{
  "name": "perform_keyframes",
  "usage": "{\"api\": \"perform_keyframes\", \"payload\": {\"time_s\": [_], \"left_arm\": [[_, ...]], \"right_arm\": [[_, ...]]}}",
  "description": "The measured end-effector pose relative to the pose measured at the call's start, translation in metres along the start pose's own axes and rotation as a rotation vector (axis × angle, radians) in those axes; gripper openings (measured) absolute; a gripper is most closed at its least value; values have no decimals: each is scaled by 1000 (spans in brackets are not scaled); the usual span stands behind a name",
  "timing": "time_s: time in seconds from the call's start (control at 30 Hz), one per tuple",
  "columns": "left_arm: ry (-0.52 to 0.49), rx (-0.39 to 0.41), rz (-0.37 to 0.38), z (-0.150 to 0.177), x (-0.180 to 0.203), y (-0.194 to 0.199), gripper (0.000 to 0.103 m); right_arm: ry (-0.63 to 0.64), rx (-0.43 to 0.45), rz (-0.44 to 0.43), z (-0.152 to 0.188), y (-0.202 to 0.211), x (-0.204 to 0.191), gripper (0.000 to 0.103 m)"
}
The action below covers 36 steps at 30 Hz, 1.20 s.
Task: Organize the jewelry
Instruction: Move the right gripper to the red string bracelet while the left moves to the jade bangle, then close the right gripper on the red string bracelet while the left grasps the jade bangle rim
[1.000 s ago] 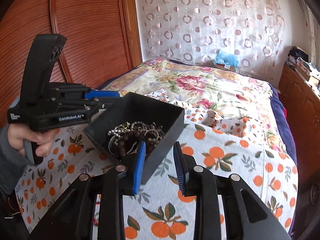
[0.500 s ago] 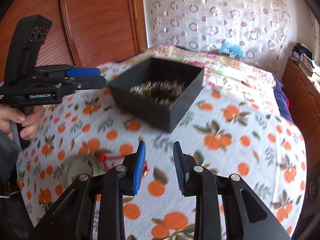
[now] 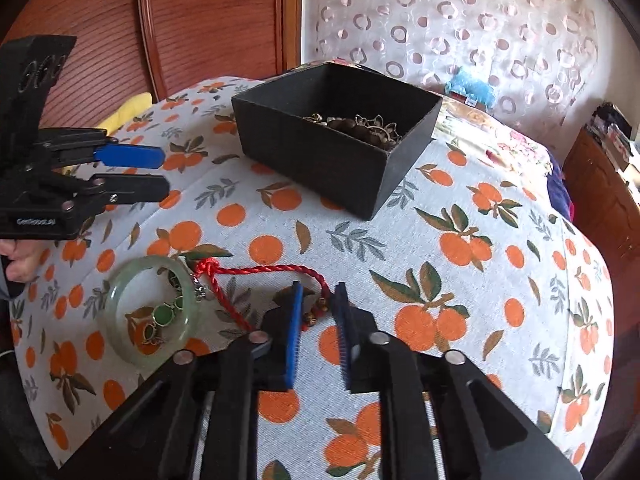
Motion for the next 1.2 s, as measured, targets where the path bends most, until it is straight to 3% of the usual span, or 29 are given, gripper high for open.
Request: {"api": "perform_keyframes", "payload": {"time_s": [0.07, 0.53, 0.67, 0.93, 1.07, 1.2], "left_arm": [[-6, -1, 11, 2, 6, 1, 44], [-72, -34, 57, 16, 43, 2, 44], [-73, -44, 61, 19, 46, 1, 29], [-93, -59, 64, 25, 53, -2, 24], [-90, -58, 55, 27, 52, -5, 10], [-84, -48, 57, 25, 51, -4, 7]], "right_arm": [[-15, 9, 15, -1, 1, 5, 8], [-110, 80, 57, 5, 21, 36, 8], [-121, 82, 59, 8, 22, 42, 8], [-128, 88, 49, 11, 22, 44, 8], [-132, 85, 46, 12, 21, 44, 8], [-143, 93, 38, 11, 22, 45, 8]]}}
Point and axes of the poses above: each gripper's, at about its wrist camera, not at the fingertips, and y roughly against the way its jaws point, x to its right, z to its underside, the point moved 7 cm from there along -y, roughly the way its jaws point, and after that the axes turned 1 degree about -y, right-handed, at the moved point
